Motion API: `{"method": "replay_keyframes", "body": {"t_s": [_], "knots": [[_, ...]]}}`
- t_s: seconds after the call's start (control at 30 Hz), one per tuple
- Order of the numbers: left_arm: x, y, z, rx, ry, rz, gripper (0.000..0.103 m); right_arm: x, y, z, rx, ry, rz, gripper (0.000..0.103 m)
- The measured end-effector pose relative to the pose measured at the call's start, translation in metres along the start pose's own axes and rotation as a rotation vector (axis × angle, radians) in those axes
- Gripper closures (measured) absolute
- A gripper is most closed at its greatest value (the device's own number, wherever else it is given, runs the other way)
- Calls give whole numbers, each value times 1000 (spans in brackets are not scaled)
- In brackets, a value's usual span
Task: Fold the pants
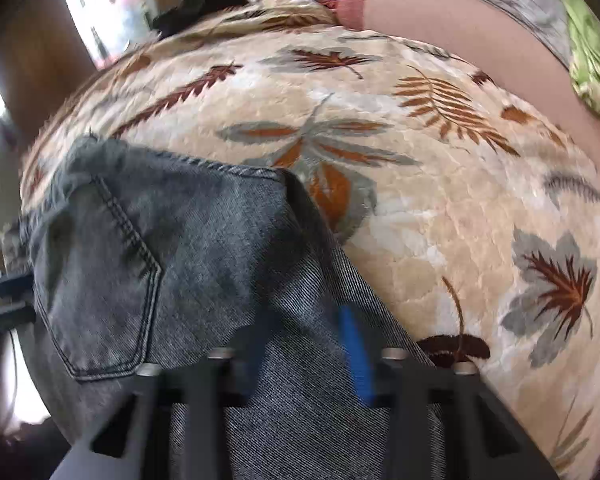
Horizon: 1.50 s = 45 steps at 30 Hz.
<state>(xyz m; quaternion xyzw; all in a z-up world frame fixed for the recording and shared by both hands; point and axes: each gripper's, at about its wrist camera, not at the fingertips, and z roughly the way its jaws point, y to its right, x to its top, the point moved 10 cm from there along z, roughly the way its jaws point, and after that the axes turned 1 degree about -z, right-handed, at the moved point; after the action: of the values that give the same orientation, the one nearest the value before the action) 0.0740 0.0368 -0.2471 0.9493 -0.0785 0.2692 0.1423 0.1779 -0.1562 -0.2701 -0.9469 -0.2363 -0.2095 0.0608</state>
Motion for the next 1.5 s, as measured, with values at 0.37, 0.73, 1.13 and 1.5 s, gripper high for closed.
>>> {"method": "replay_keyframes", "body": {"t_s": [0.37,0.73,1.13,1.5], "knots": [[19,2,11,23,18,17,66,11,20,8,-133,-8,54,101],[10,8,-6,80,16,48,66,-1,48,-37,4,164,373,100],[10,77,11,33,-13,135,38,-151,70,-94,-100,145,550,100],[3,69,42,183,-60,231,38,-200,131,-90,-144,286,752,102]]}}
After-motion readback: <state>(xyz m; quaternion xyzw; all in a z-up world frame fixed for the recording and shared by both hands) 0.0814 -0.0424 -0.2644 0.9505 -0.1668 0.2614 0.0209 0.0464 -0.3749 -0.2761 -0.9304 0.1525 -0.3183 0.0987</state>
